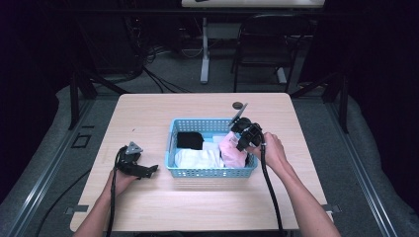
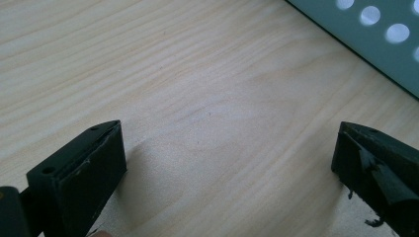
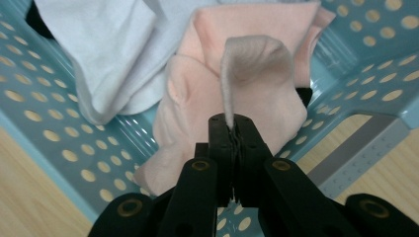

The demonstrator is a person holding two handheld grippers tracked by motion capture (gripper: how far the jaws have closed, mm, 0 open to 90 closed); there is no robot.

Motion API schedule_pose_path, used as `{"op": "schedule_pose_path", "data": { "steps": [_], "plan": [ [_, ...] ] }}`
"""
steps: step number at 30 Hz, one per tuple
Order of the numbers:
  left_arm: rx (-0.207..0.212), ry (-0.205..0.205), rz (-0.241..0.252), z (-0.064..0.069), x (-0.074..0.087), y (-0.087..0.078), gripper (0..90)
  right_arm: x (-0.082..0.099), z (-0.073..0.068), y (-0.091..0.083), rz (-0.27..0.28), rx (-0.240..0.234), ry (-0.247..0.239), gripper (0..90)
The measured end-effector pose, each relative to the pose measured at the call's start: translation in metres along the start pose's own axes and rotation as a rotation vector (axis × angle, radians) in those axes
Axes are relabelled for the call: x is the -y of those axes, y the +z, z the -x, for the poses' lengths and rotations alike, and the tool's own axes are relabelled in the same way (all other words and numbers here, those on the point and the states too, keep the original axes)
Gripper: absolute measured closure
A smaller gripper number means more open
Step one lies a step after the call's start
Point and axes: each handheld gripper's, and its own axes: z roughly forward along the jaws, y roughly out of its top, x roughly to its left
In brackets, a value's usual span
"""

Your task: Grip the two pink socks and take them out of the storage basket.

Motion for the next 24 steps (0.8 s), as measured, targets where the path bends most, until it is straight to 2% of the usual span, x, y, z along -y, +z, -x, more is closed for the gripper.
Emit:
{"op": "schedule_pose_path", "data": {
  "steps": [4, 5, 10, 24],
  "plan": [
    [-0.001, -0.001, 0.000, 0.000, 0.000, 0.000, 0.1, -0.003, 0.000, -0.012, 0.007, -0.007, -0.010, 87.7],
    [-0.001, -0.001, 0.000, 0.000, 0.000, 0.000, 0.1, -0.003, -0.001, -0.014, 0.025, -0.007, -0.007, 87.7],
    [-0.001, -0.001, 0.001, 0.000, 0.000, 0.000, 0.1, -0.005, -0.004, -0.024, 0.050, -0.013, -0.008, 87.7],
    [-0.001, 0.000, 0.000, 0.000, 0.000, 0.000, 0.1, -0.007, -0.006, -0.039, 0.076, -0.004, -0.018, 87.8]
  ]
}}
